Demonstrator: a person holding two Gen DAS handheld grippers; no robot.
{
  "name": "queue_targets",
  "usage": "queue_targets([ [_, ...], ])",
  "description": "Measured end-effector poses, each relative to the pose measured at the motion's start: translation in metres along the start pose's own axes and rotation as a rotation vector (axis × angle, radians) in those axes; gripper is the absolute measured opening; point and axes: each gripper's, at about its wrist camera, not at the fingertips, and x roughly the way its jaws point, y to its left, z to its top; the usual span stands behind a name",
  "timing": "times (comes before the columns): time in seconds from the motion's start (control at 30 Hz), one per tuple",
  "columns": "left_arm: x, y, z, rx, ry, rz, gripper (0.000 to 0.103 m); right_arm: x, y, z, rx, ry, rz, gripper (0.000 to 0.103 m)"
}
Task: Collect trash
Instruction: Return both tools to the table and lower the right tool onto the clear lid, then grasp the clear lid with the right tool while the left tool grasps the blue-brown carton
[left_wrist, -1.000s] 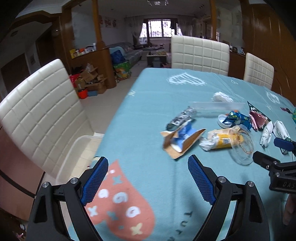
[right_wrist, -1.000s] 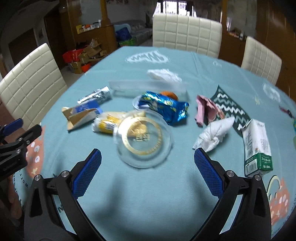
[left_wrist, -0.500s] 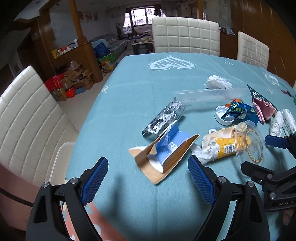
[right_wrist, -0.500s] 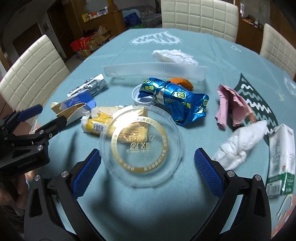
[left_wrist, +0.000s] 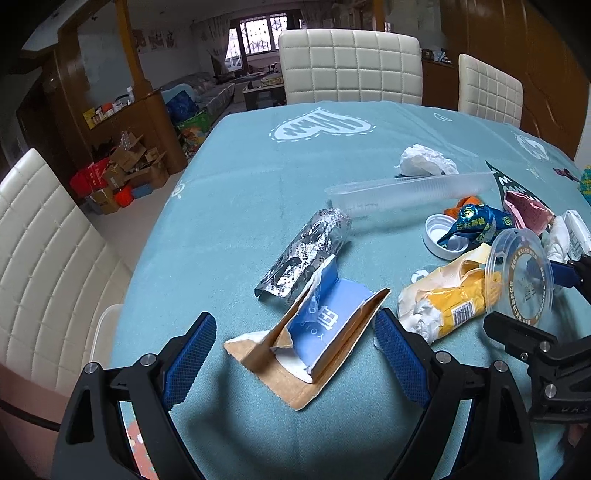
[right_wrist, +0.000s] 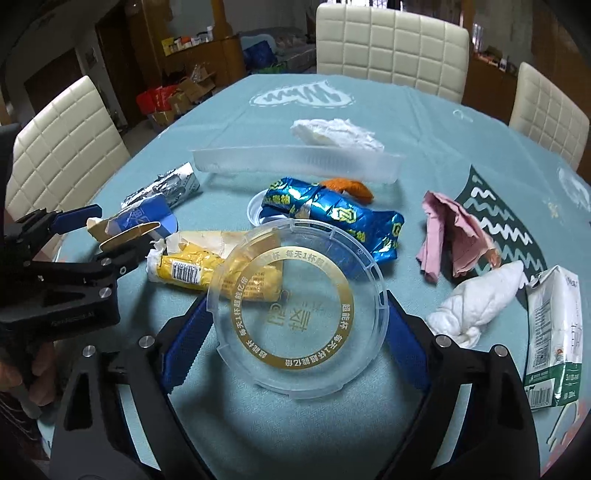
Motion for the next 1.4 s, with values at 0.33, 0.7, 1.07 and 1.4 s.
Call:
queue_targets([
  [0.33,-0.017,-0.001,-0.006,0.004,0.0,-0.066,0.035,-0.012,-0.001,-0.001,0.015,-0.023,-0.002,0.087],
  [0.7,-0.025,0.005,-0.006,-0.026,-0.016,-0.084,0.003,-0.021,0.002,-0.003,0.008,-0.05,-0.01,0.087],
  [1.07,-0.015,0.002,-0.006,-0.008,-0.01,-0.073,0.005,-0.015,-0.001,-0.003,0.017,-0.035,0.008,0.087],
  [1.4,-0.006,0.012,-0.01,-0.06,0.036,-0.108,0.002,-0.015,-0.002,-0.002,0.026,-0.035,0.016,0.087],
])
